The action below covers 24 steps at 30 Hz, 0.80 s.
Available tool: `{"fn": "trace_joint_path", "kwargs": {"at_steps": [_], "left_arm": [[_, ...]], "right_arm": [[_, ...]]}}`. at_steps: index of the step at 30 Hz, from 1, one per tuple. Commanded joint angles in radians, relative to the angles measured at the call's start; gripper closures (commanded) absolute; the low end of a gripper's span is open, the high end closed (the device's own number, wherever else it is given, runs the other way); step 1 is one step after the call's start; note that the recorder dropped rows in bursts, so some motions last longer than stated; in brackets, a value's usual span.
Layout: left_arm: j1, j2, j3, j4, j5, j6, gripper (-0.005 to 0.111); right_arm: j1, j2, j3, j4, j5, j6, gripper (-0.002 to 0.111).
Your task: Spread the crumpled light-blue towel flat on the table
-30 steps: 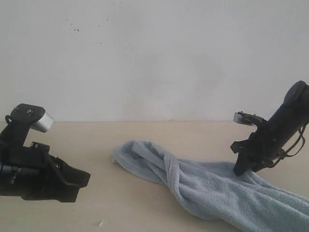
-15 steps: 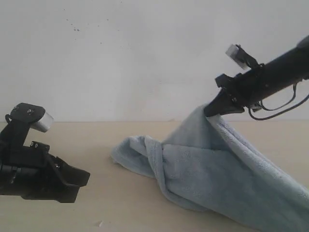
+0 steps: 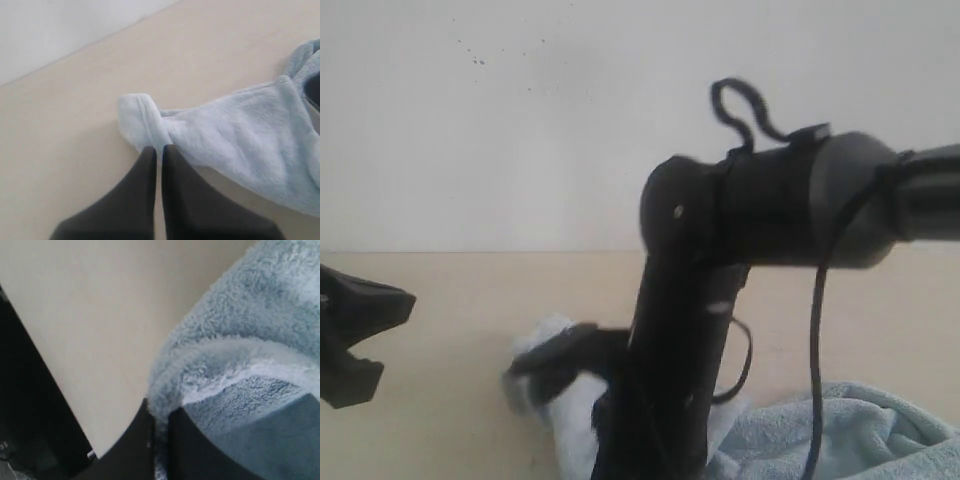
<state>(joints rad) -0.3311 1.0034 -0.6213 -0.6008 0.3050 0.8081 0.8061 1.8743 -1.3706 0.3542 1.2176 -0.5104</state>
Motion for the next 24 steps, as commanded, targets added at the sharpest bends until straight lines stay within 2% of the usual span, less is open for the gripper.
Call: {"fn": "trace_joint_path", "kwargs": {"at_steps": [1, 5, 7, 9, 14, 15, 18, 19, 20, 21, 24], "left_arm": [[-0.005, -0.054, 0.065, 0.233, -0.024, -0.276, 0.103], [-0.005, -0.054, 0.094, 0.245, -0.036, -0.302, 0.103], [-0.005, -0.054, 0.096, 0.245, -0.036, -0.302, 0.103], [-0.005, -0.054, 0.100, 0.243, -0.030, -0.302, 0.103], [-0.005, -0.054, 0.100, 0.220, -0.021, -0.302, 0.103], [-0.005, -0.054, 0.100, 0.220, -0.018, -0.302, 0.103], [-0.005, -0.054, 0.100, 0.211, -0.018, -0.303, 0.103], [-0.005, -0.054, 0.100, 0.194, -0.020, -0.303, 0.103], [-0.005, -0.054, 0.100, 0.190, -0.023, -0.303, 0.103], [-0.005, -0.054, 0.100, 0.190, -0.028, -0.303, 0.103], [-0.005, -0.054, 0.100, 0.194, -0.060, -0.303, 0.103]], "right_arm": [[0.127, -0.016, 0.058, -0.032, -0.012, 0.018, 0.108], [0.181, -0.016, 0.065, -0.032, -0.036, 0.067, 0.107], [0.181, -0.016, 0.065, -0.028, -0.020, 0.096, 0.100], [0.181, -0.016, 0.067, -0.031, -0.008, 0.110, 0.088], [0.181, -0.016, 0.067, -0.066, -0.010, 0.122, 0.047], [0.181, -0.016, 0.067, -0.102, -0.017, 0.147, 0.048], [0.177, -0.016, 0.067, -0.480, -0.041, 0.395, 0.071], [0.157, -0.016, 0.067, -0.649, -0.041, 0.493, 0.077], [0.110, -0.016, 0.067, -0.724, -0.068, 0.589, 0.082], [0.068, -0.016, 0.067, -0.724, -0.089, 0.600, 0.085], [-0.176, -0.016, 0.065, -0.453, -0.100, 0.465, 0.088]]}}
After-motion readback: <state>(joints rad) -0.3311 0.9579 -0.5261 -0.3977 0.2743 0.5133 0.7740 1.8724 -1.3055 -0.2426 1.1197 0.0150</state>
